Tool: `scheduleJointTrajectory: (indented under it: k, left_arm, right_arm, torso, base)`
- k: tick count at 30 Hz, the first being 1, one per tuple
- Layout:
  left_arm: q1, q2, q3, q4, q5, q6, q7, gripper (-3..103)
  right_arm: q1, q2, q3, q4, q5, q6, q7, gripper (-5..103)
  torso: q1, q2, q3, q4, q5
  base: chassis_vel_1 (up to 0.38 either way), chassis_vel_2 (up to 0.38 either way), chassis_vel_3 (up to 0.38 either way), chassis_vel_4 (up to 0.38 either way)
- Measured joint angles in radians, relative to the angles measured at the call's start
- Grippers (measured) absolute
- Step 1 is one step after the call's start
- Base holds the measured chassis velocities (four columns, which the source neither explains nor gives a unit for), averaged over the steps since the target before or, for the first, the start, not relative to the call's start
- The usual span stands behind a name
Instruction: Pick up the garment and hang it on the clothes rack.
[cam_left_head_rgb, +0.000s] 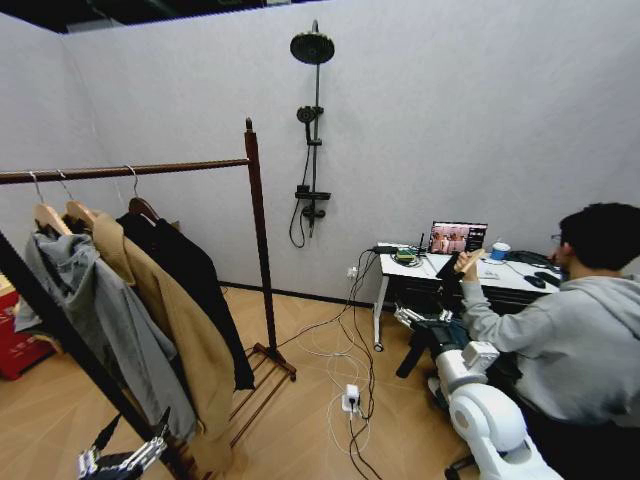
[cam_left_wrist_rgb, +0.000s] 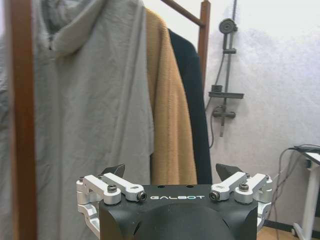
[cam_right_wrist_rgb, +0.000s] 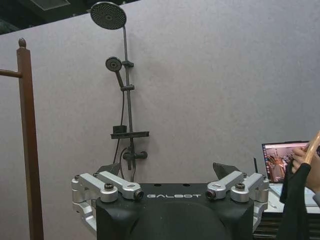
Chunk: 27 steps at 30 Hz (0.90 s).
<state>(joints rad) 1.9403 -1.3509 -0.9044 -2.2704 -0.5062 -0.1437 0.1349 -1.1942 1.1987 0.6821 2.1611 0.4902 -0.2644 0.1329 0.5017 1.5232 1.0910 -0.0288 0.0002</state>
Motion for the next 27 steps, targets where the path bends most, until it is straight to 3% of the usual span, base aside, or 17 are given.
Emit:
scheduleJointTrajectory:
  k: [16, 27]
  left_arm:
    - [0.000, 0.000, 0.000, 0.000, 0.000, 0.000, 0.000, 100]
    - [0.000, 0.000, 0.000, 0.000, 0.000, 0.000, 0.000, 100]
  right_arm:
    - [-0.002, -0.001, -0.005, 0.001, -0.003, -0.012, -0.002, 100]
    - [-0.009, -0.002, 0.000, -0.012, -0.003, -0.012, -0.002, 100]
  torso:
    - [0.001, 0.000, 0.000, -0.0004, -0.0002]
    - [0.001, 0.000, 0.000, 0.0002, -0.0002]
  base:
    - [-0.098, -0.083, -0.075, -0.089]
    - [0.022, -0.070, -0.067, 0.021]
